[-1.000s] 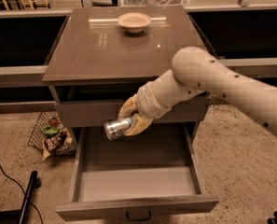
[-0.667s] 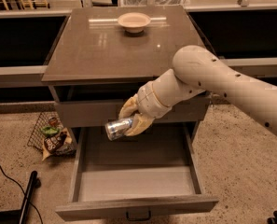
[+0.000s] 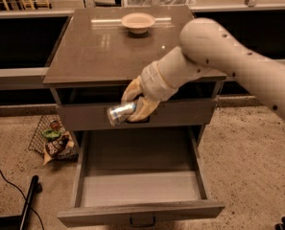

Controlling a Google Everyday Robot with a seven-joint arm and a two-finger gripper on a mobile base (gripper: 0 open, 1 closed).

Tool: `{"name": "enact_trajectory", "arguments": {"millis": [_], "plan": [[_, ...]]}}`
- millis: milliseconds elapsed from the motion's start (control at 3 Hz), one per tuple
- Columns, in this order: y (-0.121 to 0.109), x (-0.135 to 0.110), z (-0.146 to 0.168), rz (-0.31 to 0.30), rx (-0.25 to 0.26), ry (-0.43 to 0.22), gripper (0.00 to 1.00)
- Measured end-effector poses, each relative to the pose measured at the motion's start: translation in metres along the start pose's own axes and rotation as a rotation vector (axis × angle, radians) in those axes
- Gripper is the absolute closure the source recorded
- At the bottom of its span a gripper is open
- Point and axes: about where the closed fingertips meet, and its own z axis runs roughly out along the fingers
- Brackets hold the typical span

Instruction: Pick redbull can from middle drawer and place on counter

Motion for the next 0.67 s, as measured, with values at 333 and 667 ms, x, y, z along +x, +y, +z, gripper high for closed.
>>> {"name": "enact_trajectory", "arguments": {"millis": [333,667], "plan": [[-0.063,-0.018,-0.04,-0.027,0.092,0.005,1.0],[-0.084,-0.025,-0.058,-0.043,0.143,0.0,1.0]]}}
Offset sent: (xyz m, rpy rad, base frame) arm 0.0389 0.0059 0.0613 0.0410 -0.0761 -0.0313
